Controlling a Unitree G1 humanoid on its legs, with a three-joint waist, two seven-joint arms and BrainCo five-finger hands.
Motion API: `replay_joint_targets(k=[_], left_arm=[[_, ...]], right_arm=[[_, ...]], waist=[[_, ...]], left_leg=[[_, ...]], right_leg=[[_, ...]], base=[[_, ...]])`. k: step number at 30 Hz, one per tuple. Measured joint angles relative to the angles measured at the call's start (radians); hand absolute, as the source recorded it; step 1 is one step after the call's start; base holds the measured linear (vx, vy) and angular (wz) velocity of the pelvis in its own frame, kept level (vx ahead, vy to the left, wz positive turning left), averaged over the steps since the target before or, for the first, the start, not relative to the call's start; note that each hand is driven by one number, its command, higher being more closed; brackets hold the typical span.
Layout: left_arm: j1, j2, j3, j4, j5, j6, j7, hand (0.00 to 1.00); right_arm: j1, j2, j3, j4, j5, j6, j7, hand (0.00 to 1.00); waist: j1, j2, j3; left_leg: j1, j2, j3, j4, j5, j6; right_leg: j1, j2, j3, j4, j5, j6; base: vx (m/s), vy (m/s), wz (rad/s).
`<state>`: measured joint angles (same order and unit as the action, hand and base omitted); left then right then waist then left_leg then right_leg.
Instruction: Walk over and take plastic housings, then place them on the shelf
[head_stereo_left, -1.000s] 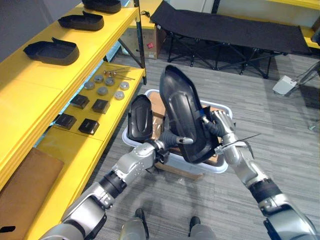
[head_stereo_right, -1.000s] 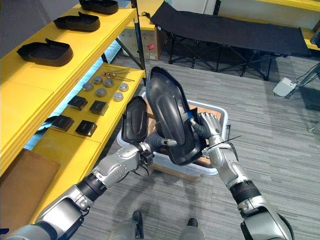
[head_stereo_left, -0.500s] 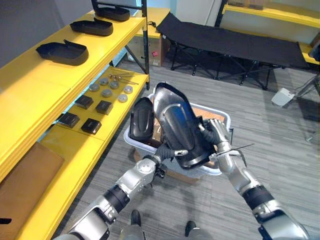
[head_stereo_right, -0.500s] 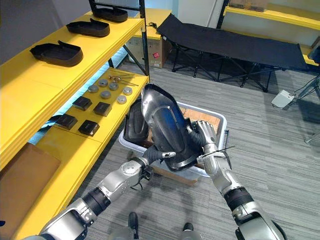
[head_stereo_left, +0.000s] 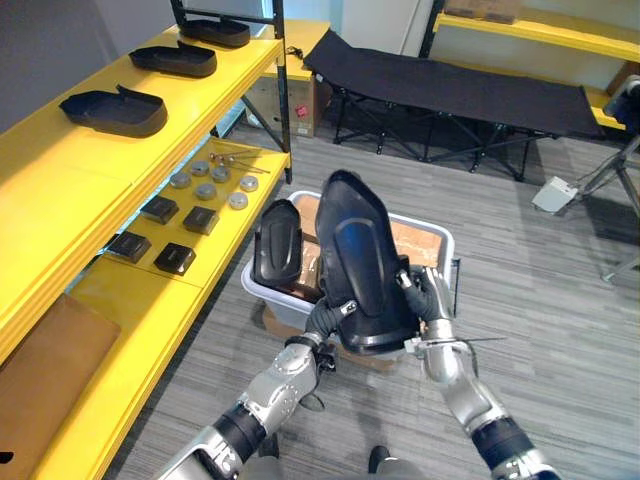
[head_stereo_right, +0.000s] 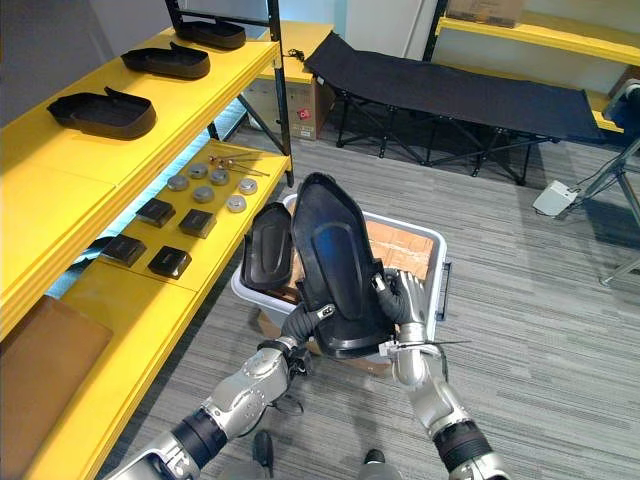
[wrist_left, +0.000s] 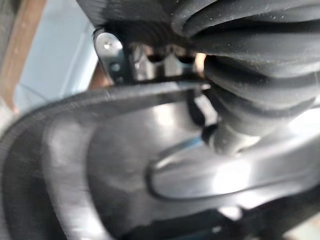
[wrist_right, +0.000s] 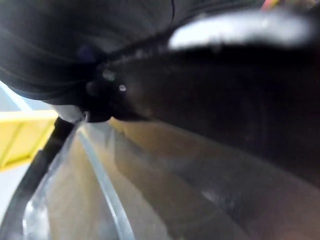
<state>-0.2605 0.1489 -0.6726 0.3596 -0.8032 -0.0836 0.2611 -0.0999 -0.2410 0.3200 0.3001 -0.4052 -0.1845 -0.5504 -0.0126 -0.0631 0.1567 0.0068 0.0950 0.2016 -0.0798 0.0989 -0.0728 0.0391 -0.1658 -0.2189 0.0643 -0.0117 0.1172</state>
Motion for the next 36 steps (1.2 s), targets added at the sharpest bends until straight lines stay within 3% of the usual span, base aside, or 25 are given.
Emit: replay_joint_targets(k=[8, 9, 16, 19, 22, 24, 25, 27, 29, 31, 34, 36], left_arm=[[0.01, -0.003, 0.0, 0.0, -0.128, -0.091, -0.004, 1.0], [0.01, -0.003, 0.001, 0.0, -0.134, -0.095, -0.004, 1.0], [0.006, -0.003, 0.003, 0.0, -0.131, -0.121, -0.001, 1.0], [0.005, -0.024, 0.028, -0.004, -0.06, -0.126, 0.025, 1.0], [0.013, -0.067, 0.084, -0.071, 0.123, -0.124, 0.085, 1.0], [0.034, -0.09, 0.15, -0.188, 0.34, -0.118, 0.104, 1.0], [0.035, -0.09, 0.153, -0.199, 0.364, -0.117, 0.106, 1.0], [0.037, -0.088, 0.188, -0.293, 0.554, -0.112, 0.109, 1.0], [0.057, -0.082, 0.217, -0.333, 0.66, -0.109, 0.11, 1.0], [0.127, -0.071, 0.307, -0.361, 0.719, -0.108, 0.117, 1.0], [0.252, -0.027, 0.43, -0.361, 0.73, -0.089, 0.13, 1.0], [0.322, -0.002, 0.479, -0.364, 0.727, -0.087, 0.131, 1.0]], right_arm=[[0.029, 0.017, 0.021, -0.029, 0.037, 0.003, -0.021, 1.0], [0.03, 0.017, 0.024, -0.035, 0.037, 0.007, -0.022, 0.0], [0.038, 0.024, 0.038, -0.055, 0.04, 0.004, -0.062, 0.0], [0.038, 0.042, 0.035, -0.062, 0.051, -0.003, -0.095, 0.0], [0.058, 0.065, 0.017, -0.148, 0.081, -0.004, -0.142, 0.0], [0.078, 0.073, -0.007, -0.265, 0.082, -0.014, -0.154, 0.0], [0.078, 0.073, -0.01, -0.274, 0.082, -0.017, -0.154, 0.0], [0.102, 0.066, -0.034, -0.33, 0.086, -0.078, -0.15, 0.0], [0.138, 0.066, -0.063, -0.376, 0.112, -0.12, -0.153, 0.0], [0.179, 0.065, -0.175, -0.432, 0.142, -0.153, -0.171, 0.0], [0.232, 0.062, -0.36, -0.459, 0.197, -0.159, -0.207, 0.0], [0.283, 0.059, -0.416, -0.459, 0.225, -0.153, -0.212, 0.0]], waist=[[-0.003, -0.016, -0.01], [-0.003, -0.018, -0.012], [-0.003, -0.021, -0.014], [-0.001, -0.021, -0.014], [0.002, -0.021, -0.014], [0.0, -0.021, -0.014], [0.0, -0.021, -0.014], [-0.001, -0.02, -0.014], [-0.002, -0.019, -0.015], [-0.006, -0.01, -0.02], [-0.018, 0.007, -0.032], [-0.026, 0.016, -0.038]], left_leg=[[0.01, -0.001, 0.006, -0.001, -0.001, -0.001], [0.009, -0.001, 0.007, -0.001, -0.002, -0.002], [0.011, -0.003, 0.02, -0.001, -0.001, 0.0], [0.012, -0.004, 0.021, -0.001, -0.001, 0.0], [0.013, -0.01, 0.024, -0.001, -0.001, 0.0], [0.026, -0.009, 0.028, -0.001, -0.001, 0.0], [0.028, -0.009, 0.028, -0.002, -0.001, 0.0], [0.028, -0.009, 0.029, -0.002, -0.002, 0.0], [0.03, -0.01, 0.029, -0.002, -0.002, 0.0], [0.032, -0.01, 0.037, -0.007, -0.004, 0.002], [0.033, -0.008, 0.052, -0.007, -0.01, -0.002], [0.032, -0.009, 0.054, -0.007, -0.012, -0.004]], right_leg=[[0.0, -0.008, 0.003, 0.0, -0.001, 0.002], [-0.001, -0.008, 0.004, 0.001, -0.002, 0.002], [-0.006, -0.008, 0.014, 0.006, -0.002, 0.002], [-0.007, -0.008, 0.019, 0.009, -0.001, 0.003], [-0.007, -0.005, 0.021, 0.012, 0.0, 0.003], [0.0, -0.005, 0.026, 0.012, 0.0, 0.003], [0.001, -0.005, 0.026, 0.012, -0.001, 0.003], [0.001, -0.005, 0.027, 0.012, -0.001, 0.003], [0.001, -0.005, 0.027, 0.012, -0.001, 0.003], [0.0, -0.006, 0.03, 0.006, -0.001, 0.004], [-0.001, -0.005, 0.037, -0.01, -0.004, 0.007], [-0.001, -0.005, 0.039, -0.018, -0.003, 0.007]], base=[[-0.01, 0.003, -0.02], [-0.01, 0.009, -0.05], [0.01, 0.006, -0.04], [0.0, 0.0, 0.0], [0.01, 0.005, -0.02], [0.01, 0.013, -0.08], [0.0, 0.0, 0.0], [0.0, 0.0, 0.0], [-0.03, 0.015, -0.03], [-0.03, 0.019, -0.08], [-0.02, 0.018, -0.09], [0.01, 0.011, -0.05]])
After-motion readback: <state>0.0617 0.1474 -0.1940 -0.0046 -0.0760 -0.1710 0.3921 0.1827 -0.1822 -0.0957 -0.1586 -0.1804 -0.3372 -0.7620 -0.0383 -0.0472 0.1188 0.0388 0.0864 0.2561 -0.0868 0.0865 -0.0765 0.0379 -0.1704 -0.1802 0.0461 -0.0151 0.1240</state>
